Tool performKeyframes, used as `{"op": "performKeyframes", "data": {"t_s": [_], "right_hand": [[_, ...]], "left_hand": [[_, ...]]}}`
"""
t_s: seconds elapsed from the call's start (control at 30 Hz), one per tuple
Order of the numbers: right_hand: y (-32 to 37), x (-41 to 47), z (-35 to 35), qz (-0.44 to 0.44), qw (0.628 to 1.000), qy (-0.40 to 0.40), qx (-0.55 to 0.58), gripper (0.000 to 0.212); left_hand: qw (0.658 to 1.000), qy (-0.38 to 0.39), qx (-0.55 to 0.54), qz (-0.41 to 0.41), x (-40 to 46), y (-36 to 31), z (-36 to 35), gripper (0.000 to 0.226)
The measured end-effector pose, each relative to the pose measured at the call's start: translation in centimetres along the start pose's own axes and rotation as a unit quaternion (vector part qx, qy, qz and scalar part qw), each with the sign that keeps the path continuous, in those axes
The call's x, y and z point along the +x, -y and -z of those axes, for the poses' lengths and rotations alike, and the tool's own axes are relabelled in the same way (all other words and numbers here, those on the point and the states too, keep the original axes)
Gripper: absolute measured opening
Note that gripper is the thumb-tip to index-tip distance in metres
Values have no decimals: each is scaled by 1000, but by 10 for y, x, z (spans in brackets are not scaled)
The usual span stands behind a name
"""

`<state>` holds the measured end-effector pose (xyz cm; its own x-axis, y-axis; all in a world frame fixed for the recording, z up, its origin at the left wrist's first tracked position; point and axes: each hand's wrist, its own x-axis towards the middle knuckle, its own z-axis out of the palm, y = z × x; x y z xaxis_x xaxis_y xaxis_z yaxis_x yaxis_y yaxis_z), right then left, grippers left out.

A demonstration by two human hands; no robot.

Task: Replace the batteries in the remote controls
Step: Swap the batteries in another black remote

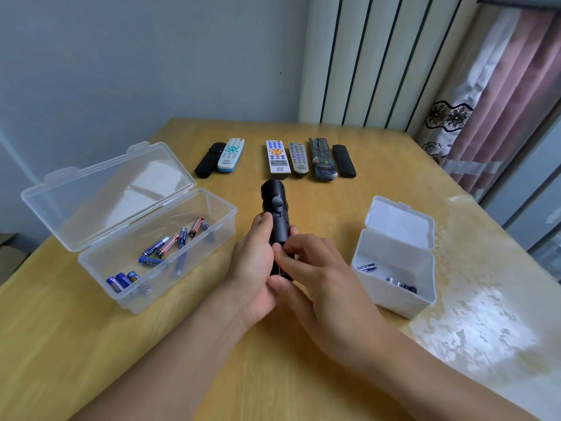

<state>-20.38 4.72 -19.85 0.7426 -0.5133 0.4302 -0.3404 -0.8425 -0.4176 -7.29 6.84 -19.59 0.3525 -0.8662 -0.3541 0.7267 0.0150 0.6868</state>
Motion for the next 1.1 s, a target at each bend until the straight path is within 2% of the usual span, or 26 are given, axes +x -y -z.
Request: {"op": "performKeyframes", "data": {"t_s": [0.07,0.13,0.17,0.23,0.27,0.3,0.4,0.47,0.63,0.8,0.9,0.97,1.03,1.1], "right_hand": [[5,0,2,8,998,43,-33,54],[10,3,9,15,997,69,-13,56],[10,6,17,7,998,56,21,54],[0,12,44,-34,995,-42,79,41],[-11,14,61,-59,991,-91,76,32],[-23,16,79,-91,990,-96,51,24],[-55,14,104,-189,978,69,-54,11],[-64,11,96,-217,964,131,-78,8],[-74,13,76,-216,950,193,-112,32],[-77,14,75,-189,952,216,-108,30],[-75,13,86,-175,962,181,-100,26],[-78,9,101,-174,978,100,-51,28],[-76,8,113,-148,987,14,52,23],[-67,10,111,-117,973,-41,197,17]], "left_hand": [[1000,1,-6,-7,0,-6,3,36],[999,29,-11,-29,2,-12,4,25],[998,45,-16,-41,2,-13,3,22],[996,68,-27,-41,5,-13,-1,19],[996,78,-30,-29,6,-11,-2,17],[995,87,-37,-15,6,-10,-3,16],[992,111,-55,22,4,-6,-4,25],[990,127,-47,38,4,-3,-5,30],[988,141,-25,59,6,1,-4,38],[983,177,14,51,6,1,0,53],[978,199,34,56,5,2,-1,47],[979,195,34,52,5,3,-1,43],[981,186,33,41,4,3,-2,40],[983,176,42,30,2,3,-3,36]]}}
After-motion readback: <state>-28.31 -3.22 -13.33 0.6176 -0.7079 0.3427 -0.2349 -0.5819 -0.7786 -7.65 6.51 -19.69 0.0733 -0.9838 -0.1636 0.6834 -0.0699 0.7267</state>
